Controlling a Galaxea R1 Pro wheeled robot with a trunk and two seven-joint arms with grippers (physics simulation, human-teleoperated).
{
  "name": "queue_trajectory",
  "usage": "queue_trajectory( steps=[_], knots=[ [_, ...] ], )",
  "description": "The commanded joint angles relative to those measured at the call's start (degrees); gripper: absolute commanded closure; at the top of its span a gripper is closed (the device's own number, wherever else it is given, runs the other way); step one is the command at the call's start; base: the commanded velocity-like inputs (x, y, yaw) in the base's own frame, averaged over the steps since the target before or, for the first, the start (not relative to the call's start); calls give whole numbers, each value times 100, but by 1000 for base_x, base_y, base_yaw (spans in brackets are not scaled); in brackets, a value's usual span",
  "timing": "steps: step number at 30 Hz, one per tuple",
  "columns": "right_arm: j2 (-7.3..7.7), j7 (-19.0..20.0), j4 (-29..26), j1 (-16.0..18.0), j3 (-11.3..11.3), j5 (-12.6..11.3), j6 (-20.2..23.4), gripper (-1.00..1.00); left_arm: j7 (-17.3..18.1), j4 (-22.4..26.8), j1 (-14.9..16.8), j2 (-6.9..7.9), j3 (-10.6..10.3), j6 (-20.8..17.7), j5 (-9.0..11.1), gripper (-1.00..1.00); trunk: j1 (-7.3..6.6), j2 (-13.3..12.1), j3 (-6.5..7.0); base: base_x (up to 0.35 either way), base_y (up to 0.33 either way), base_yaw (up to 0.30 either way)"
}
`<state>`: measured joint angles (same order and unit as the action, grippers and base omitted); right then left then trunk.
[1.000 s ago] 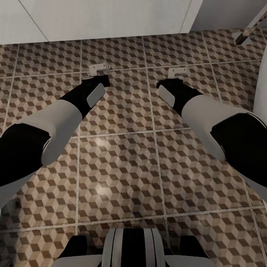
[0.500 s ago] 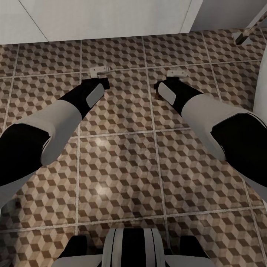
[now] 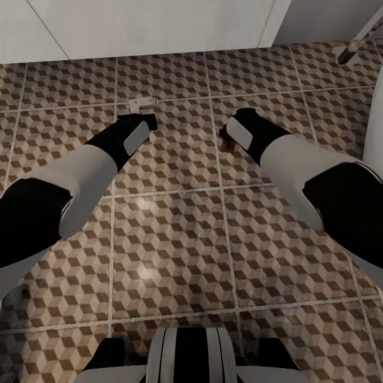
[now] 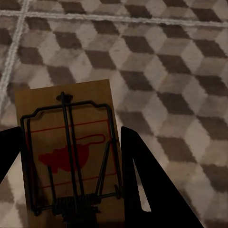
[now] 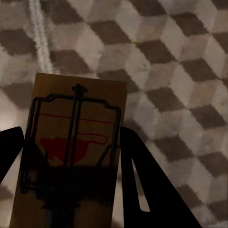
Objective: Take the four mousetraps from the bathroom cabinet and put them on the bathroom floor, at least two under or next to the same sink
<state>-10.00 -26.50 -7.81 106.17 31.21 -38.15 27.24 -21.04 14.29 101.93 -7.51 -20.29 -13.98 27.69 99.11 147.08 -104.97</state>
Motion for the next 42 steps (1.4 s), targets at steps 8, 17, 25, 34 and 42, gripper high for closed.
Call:
queue_trajectory(
  steps=[8, 17, 25, 34, 42],
  knots=[
    [0, -40, -103, 0, 42, -23, 131, 100, 18, 24, -13, 2, -60, -138, 27, 100, -1, 1, -3, 0, 0, 0],
    [0, -40, -102, 0, 51, 14, 155, 100, 45, 21, -25, 3, -64, -169, 26, 100, -1, 1, -3, 4, 0, 0],
    [0, -47, -96, 0, 58, 21, 155, 100, 61, 21, -30, 4, -62, -172, 28, 100, -1, 1, -3, 129, 0, 0],
    [0, -48, -83, 0, 67, 25, 150, 100, 65, 35, -97, 4, -71, -160, 27, 100, -1, 1, -3, 101, 57, 0],
    [0, -48, -52, 0, 69, 26, 150, 100, 65, 26, -110, 4, -73, -134, 20, 100, -1, 1, -3, 62, 75, 0]
  ],
)
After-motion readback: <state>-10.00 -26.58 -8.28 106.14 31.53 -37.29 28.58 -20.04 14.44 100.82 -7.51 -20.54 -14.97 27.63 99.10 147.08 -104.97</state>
